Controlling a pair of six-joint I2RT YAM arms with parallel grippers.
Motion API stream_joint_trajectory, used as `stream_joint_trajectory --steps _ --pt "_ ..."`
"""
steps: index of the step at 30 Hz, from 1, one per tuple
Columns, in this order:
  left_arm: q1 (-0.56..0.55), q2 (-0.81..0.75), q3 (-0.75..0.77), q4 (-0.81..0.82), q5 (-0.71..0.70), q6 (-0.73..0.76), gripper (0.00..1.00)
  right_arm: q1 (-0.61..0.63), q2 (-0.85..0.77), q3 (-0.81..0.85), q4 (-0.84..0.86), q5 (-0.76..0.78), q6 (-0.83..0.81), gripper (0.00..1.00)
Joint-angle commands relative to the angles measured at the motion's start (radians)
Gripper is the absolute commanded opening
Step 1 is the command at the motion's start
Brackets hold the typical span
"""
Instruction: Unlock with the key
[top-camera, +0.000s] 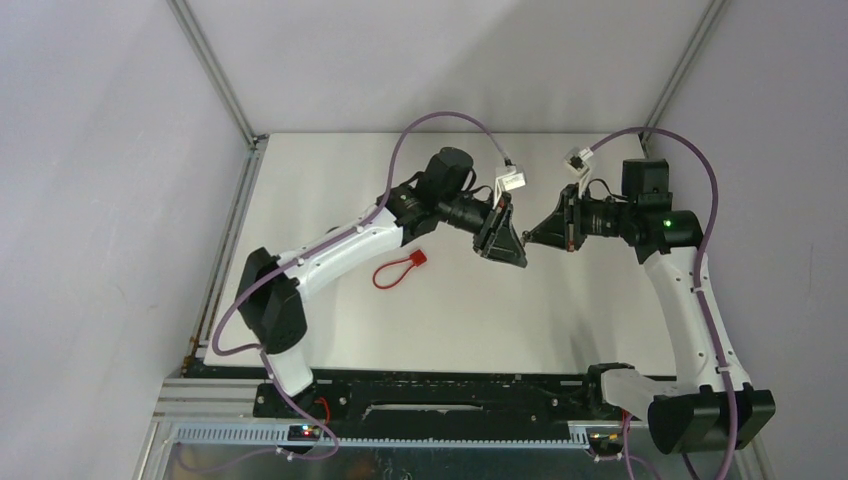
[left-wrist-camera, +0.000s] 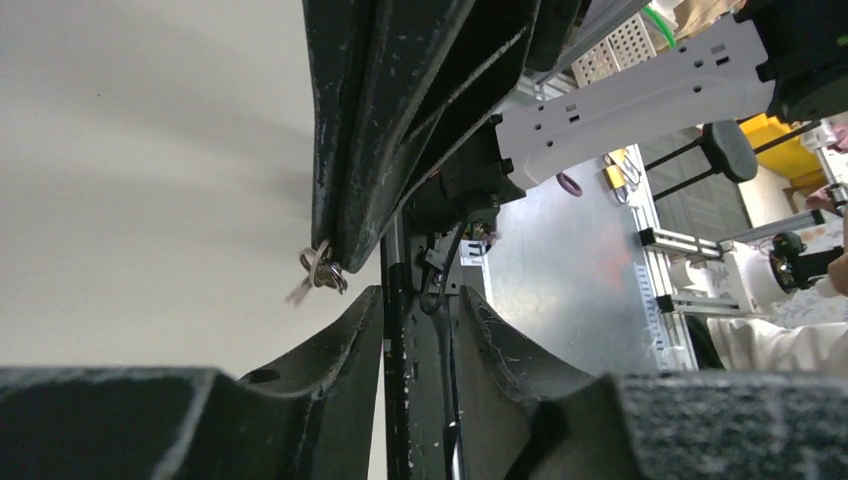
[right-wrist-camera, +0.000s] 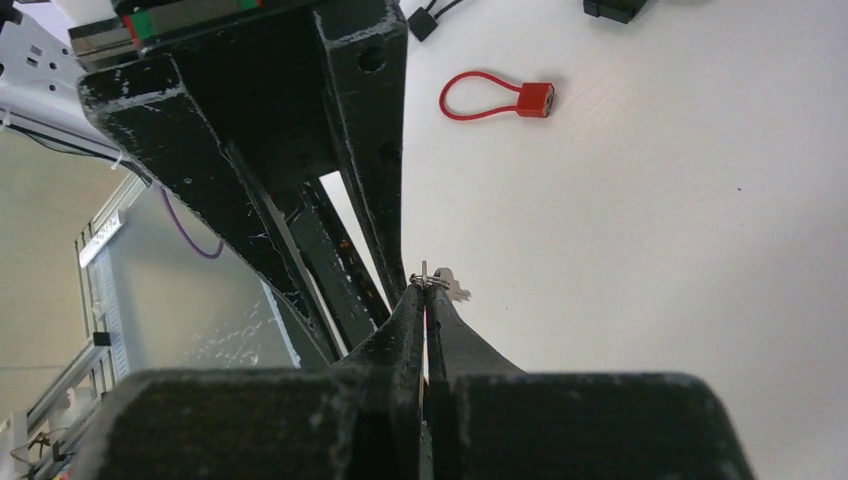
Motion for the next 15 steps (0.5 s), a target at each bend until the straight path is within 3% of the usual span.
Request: stream_joint_trajectory --steps 1,15 --pt "-0.002 0.011 -0.013 0.115 0.048 -0.113 0.37 -0.014 -0.024 -0.014 0.059 -0.049 0.04 0.0" --pt "0.025 0.044 -0.011 0.222 0.044 -0.217 0.38 -0.047 -0.046 -0.041 0.09 -0.103 0.078 0.0"
